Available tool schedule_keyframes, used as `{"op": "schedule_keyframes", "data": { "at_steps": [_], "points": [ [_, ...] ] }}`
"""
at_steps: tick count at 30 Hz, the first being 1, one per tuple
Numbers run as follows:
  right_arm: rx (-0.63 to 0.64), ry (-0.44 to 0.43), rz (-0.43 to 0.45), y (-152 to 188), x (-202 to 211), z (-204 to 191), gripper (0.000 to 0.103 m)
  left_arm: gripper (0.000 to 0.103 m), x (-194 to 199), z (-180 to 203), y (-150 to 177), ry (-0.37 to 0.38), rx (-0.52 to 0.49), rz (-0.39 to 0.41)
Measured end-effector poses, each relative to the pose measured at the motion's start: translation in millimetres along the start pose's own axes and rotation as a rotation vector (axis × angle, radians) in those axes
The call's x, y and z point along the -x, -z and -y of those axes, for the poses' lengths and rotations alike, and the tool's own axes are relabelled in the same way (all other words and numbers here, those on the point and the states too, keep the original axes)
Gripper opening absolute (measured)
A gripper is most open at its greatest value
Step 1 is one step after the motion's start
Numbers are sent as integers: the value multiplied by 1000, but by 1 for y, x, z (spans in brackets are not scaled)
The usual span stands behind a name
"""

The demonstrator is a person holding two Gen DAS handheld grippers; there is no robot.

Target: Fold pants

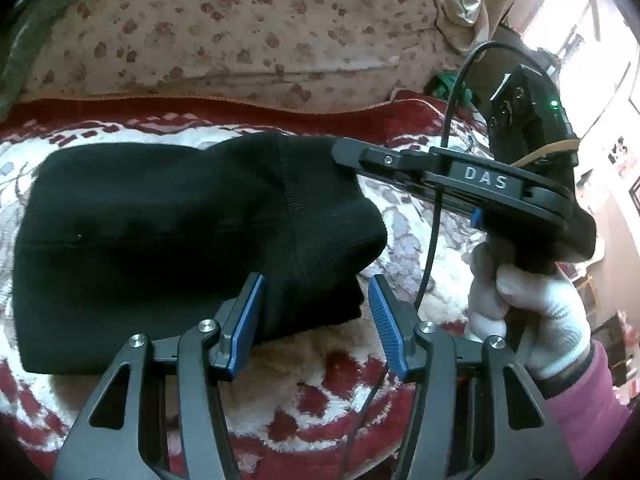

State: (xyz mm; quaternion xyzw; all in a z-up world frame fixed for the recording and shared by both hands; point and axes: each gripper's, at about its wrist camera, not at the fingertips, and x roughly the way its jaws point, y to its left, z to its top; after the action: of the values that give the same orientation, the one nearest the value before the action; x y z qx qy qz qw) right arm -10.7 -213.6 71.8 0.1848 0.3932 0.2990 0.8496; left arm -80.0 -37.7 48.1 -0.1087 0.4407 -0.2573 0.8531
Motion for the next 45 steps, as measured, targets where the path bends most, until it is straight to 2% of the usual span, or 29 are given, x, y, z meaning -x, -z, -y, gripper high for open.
{"op": "schedule_keyframes", "data": {
  "at_steps": [4, 7, 9, 11, 15, 18, 20, 22, 24, 27, 30, 34, 38, 40, 43, 45],
  "points": [
    [-30, 45, -28, 7, -8, 11, 8, 52, -2, -5, 0, 28, 21, -11],
    [-52, 45, 13, 8, 4, 5, 14, 52, 2, -3, 4, 47, -10, -21],
    [-64, 24, 22, 9, 11, 1, 34, 52, 8, -6, 6, 47, -13, -26],
    [-69, 10, -6, 14, 17, -5, 39, 52, 21, -14, 6, 69, 15, -18],
    [-16, -5, -38, 27, 26, -22, 39, 52, 55, -34, 4, -4, 41, 49],
    [19, -33, -58, 34, 20, -30, 39, 52, 74, -54, 4, -95, 51, 89],
    [41, -19, -82, 37, 9, -31, 39, 52, 79, -69, 4, -156, 76, 100],
    [37, -19, -100, 40, -3, -28, 32, 52, 76, -83, 4, -179, 120, 86],
    [44, -37, -103, 42, -8, -28, 16, 52, 71, -90, 5, -189, 139, 76],
    [96, -47, -96, 44, 0, -36, 7, 52, 65, -89, 8, -213, 134, 64],
    [161, -11, -116, 49, 8, -44, 6, 52, 63, -80, 8, -227, 99, 77],
    [144, 59, -154, 59, -4, -31, 6, 52, 51, -75, 7, -261, 91, 74],
    [93, 62, -115, 57, 1, -28, 8, 52, 47, -71, 5, -306, 74, 71],
    [104, 109, -101, 54, 9, -33, 10, 52, 47, -70, 3, -317, 70, 66],
    [118, 150, -76, 48, 22, -39, 17, 52, 48, -70, 2, -329, 83, 65],
    [111, 141, -58, 45, 28, -44, 21, 52, 51, -69, 1, -341, 85, 70]
  ]
}}
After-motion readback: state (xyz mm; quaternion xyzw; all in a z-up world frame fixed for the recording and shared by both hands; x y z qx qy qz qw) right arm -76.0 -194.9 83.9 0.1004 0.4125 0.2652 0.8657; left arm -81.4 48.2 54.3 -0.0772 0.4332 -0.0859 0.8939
